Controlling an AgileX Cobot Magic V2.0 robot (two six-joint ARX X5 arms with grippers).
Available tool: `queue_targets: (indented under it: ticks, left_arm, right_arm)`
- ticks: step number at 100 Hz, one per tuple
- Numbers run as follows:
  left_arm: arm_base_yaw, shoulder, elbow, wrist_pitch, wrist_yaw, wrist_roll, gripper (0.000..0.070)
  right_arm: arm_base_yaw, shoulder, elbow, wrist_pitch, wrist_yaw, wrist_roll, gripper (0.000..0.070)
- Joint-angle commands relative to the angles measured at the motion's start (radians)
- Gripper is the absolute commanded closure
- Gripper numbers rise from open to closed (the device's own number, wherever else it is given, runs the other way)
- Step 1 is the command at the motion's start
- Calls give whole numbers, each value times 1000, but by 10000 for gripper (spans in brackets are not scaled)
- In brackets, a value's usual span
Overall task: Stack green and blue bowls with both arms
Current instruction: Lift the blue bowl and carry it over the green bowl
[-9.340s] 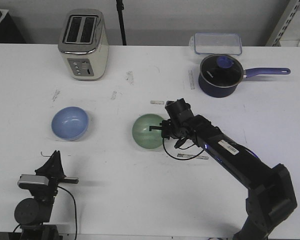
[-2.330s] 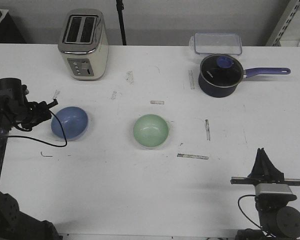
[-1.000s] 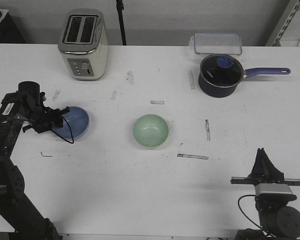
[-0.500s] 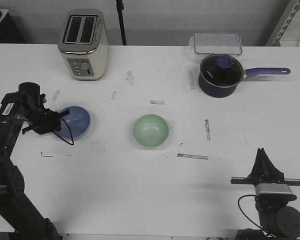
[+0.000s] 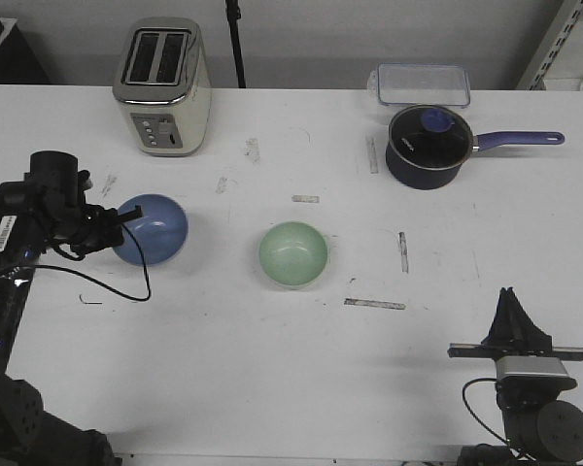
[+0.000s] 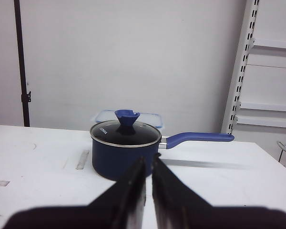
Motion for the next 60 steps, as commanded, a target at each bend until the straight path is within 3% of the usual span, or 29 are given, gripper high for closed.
queue_targets:
  ticks: [1, 27, 60]
  left_arm:
    - [-40, 0, 45, -6, 5, -23, 700]
    - [-256, 32, 151, 13, 5, -93, 699]
    - [-491, 216, 326, 8, 5, -117, 699]
  right_arm:
    - [2, -2, 3, 11, 0, 16, 685]
    - [2, -2, 3, 11, 0, 16, 685]
    - [2, -2, 3, 11, 0, 16, 685]
